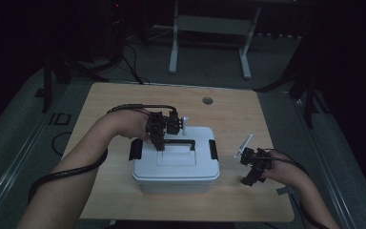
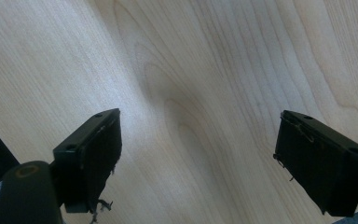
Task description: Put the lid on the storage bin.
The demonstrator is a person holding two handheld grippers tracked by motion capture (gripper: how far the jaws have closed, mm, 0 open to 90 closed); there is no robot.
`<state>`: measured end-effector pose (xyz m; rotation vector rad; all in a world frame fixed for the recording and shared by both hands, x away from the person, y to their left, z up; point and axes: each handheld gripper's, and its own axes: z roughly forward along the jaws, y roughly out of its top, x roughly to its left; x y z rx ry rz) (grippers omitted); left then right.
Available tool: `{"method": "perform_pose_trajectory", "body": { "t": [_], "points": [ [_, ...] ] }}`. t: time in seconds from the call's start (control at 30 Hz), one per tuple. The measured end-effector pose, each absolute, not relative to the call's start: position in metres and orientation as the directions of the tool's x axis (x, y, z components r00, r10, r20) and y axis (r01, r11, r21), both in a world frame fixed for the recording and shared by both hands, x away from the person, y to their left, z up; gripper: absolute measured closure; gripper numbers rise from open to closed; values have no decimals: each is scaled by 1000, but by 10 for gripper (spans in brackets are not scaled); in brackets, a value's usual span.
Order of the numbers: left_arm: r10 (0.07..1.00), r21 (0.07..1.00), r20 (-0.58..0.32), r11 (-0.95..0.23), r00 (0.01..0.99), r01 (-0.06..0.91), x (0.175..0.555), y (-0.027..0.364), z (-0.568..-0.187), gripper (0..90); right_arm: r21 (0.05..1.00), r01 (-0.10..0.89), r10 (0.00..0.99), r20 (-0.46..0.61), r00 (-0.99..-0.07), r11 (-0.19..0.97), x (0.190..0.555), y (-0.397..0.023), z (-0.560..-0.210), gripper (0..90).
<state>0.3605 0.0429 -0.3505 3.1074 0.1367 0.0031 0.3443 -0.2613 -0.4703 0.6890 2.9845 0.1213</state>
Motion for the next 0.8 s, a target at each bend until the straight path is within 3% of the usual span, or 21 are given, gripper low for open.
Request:
{"method": "perform_pose_trajectory", "body": {
  "t": [0.63,0.67,0.7,0.8],
  "points": [
    [116,48,-13,-992,993,117,366,45,-370,828,95,427,433,-62,-899,899,346,-255,-468,143],
    [126,55,-6,-991,992,126,367,46,-370,809,97,427,433,-61,-899,899,347,-255,-468,142],
    [153,64,6,-986,988,153,368,49,-372,605,94,428,434,-62,-899,899,347,-255,-468,143],
    [178,97,12,-980,984,176,370,53,-371,480,97,427,433,-63,-899,899,347,-256,-468,143]
  ]
}}
